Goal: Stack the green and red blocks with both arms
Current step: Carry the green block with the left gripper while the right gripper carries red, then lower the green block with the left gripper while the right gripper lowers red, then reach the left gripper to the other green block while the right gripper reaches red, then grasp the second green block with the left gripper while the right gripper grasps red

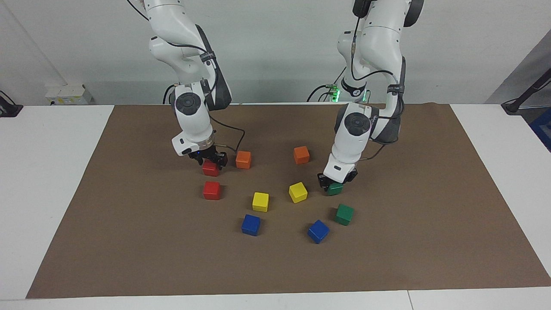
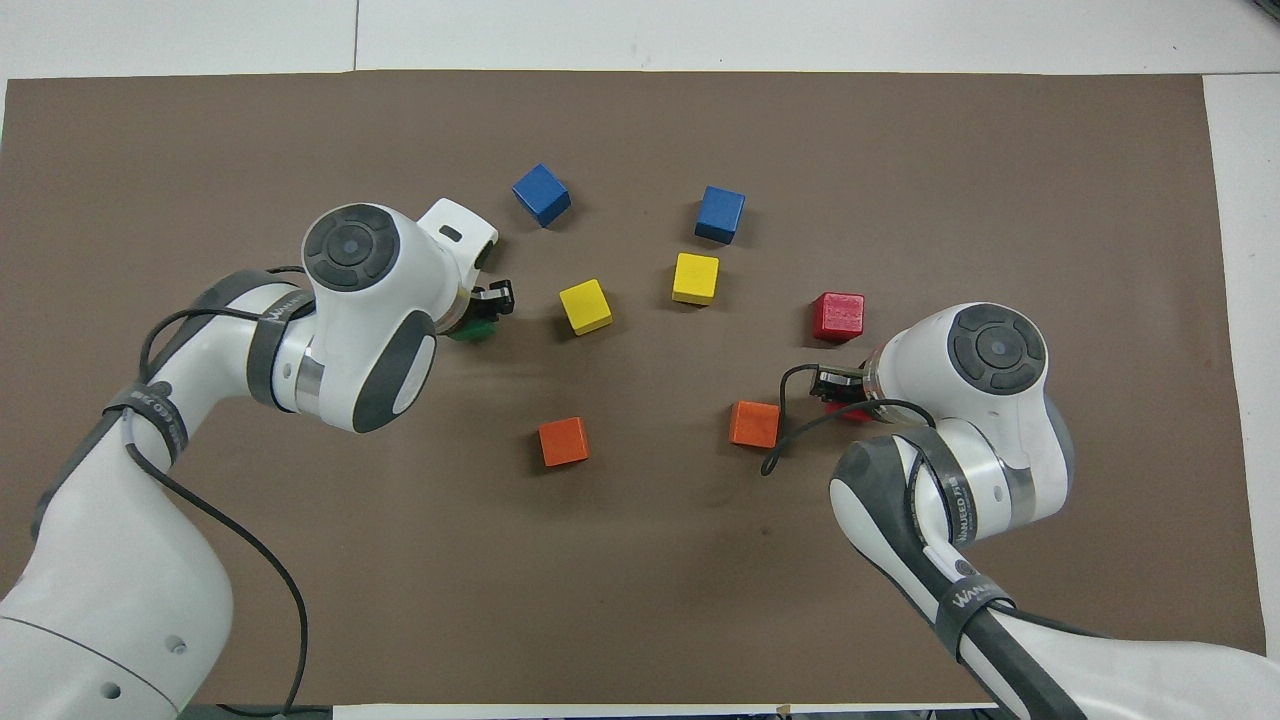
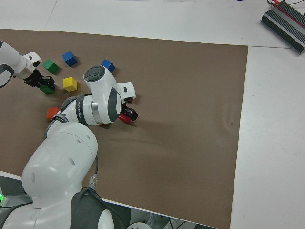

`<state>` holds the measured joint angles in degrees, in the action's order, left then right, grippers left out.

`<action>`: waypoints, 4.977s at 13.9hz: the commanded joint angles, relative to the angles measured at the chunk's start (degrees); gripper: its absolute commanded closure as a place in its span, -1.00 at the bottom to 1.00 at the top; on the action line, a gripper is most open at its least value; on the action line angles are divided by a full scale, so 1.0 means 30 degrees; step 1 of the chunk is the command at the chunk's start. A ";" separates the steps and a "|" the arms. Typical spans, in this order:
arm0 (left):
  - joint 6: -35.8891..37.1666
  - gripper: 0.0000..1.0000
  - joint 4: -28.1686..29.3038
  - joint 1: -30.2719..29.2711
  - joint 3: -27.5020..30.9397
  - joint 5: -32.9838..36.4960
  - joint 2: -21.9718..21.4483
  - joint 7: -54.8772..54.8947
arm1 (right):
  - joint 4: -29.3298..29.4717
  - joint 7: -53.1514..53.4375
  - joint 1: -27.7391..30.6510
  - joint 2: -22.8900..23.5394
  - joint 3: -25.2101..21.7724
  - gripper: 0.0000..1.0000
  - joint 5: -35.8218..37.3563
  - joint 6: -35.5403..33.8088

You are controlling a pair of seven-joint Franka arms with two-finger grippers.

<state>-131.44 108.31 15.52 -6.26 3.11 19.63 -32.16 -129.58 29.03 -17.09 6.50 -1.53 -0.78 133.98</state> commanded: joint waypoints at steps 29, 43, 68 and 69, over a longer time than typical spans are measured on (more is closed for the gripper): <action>-0.2038 -1.00 0.1808 -1.0887 -0.0052 0.0164 -0.0039 1.6111 | 0.2122 -1.2430 0.8421 0.1466 -0.0076 0.40 0.0173 0.1101; 0.3675 -1.00 -0.4168 -0.5034 -0.0052 -0.0363 0.0195 0.1717 | 0.1651 -1.3925 0.8362 0.1437 -0.0105 -0.88 0.0173 0.1571; -0.0865 -1.00 -0.6600 -0.2098 -0.1605 -0.1301 0.5056 1.0751 | 0.7514 0.0138 0.0274 0.2579 0.0012 -1.00 0.0729 -0.3471; -0.0982 -1.00 -0.6572 -0.2127 -0.1605 -0.0952 0.5175 1.0954 | 0.7134 0.0168 0.0306 0.2580 0.0012 -1.00 0.0729 -0.3119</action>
<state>-132.48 89.52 8.74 -11.59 -0.33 33.16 -0.91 -105.45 28.18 -16.61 15.05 -1.36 1.60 122.24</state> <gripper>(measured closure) 0.000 0.000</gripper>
